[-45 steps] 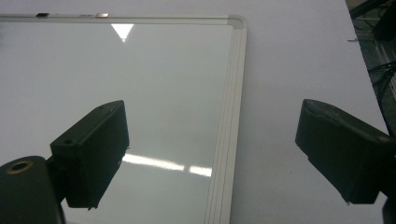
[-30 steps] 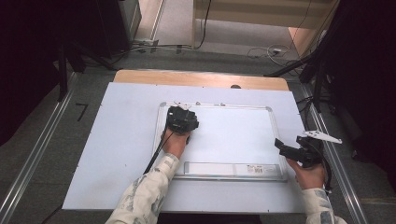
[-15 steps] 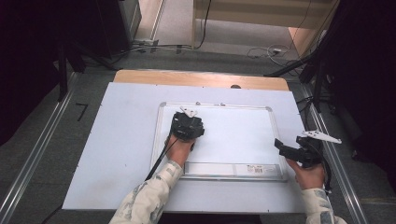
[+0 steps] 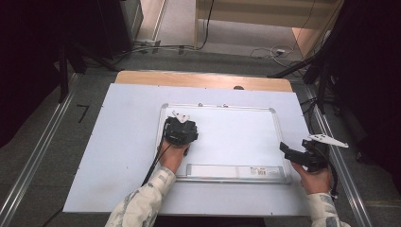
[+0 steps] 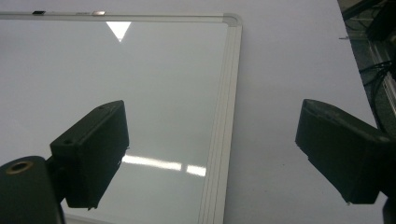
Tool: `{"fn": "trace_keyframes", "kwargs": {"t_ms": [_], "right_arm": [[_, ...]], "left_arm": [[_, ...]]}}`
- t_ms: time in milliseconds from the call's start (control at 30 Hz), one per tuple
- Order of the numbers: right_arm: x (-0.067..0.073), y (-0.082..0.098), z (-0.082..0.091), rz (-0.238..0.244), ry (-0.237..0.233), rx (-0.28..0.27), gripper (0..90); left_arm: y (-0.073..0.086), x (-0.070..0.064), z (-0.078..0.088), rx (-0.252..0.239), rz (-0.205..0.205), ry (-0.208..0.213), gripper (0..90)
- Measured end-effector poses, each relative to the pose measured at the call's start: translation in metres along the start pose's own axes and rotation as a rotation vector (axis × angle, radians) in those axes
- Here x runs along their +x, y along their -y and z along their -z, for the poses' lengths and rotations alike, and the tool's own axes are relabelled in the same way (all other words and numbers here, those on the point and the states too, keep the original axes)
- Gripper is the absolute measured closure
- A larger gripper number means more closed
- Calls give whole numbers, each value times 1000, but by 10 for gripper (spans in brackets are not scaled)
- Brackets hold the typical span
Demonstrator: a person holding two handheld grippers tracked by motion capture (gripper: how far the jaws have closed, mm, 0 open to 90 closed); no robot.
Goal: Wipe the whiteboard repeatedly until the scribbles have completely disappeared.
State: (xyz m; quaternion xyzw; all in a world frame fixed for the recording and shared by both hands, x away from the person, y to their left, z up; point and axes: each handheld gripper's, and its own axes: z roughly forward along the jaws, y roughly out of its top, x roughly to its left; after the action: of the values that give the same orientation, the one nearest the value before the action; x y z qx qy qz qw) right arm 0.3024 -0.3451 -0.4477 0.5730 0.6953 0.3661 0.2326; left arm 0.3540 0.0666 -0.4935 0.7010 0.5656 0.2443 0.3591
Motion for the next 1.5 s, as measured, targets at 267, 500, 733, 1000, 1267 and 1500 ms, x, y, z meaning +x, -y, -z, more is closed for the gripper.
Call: {"fn": "trace_keyframes", "kwargs": {"t_ms": [267, 500, 733, 1000, 1267, 1500], "right_arm": [[2, 0, -1, 6, 2, 3, 85], [2, 0, -2, 8, 1, 4, 85], [2, -1, -3, 5, -1, 6, 85], [3, -2, -5, 10, -5, 3, 85], [2, -2, -4, 5, -7, 3, 85], [1, -2, -4, 0, -10, 0, 85]], "left_arm": [[0, 25, 3, 5, 36, -31, 392], [-9, 44, -6, 6, 94, -51, 389], [-21, 48, -18, 20, 98, -74, 387], [-31, 45, -30, 18, 93, -86, 389], [-39, 33, -40, 18, 75, -78, 391], [-44, 16, -48, 19, 50, -59, 393]]}}
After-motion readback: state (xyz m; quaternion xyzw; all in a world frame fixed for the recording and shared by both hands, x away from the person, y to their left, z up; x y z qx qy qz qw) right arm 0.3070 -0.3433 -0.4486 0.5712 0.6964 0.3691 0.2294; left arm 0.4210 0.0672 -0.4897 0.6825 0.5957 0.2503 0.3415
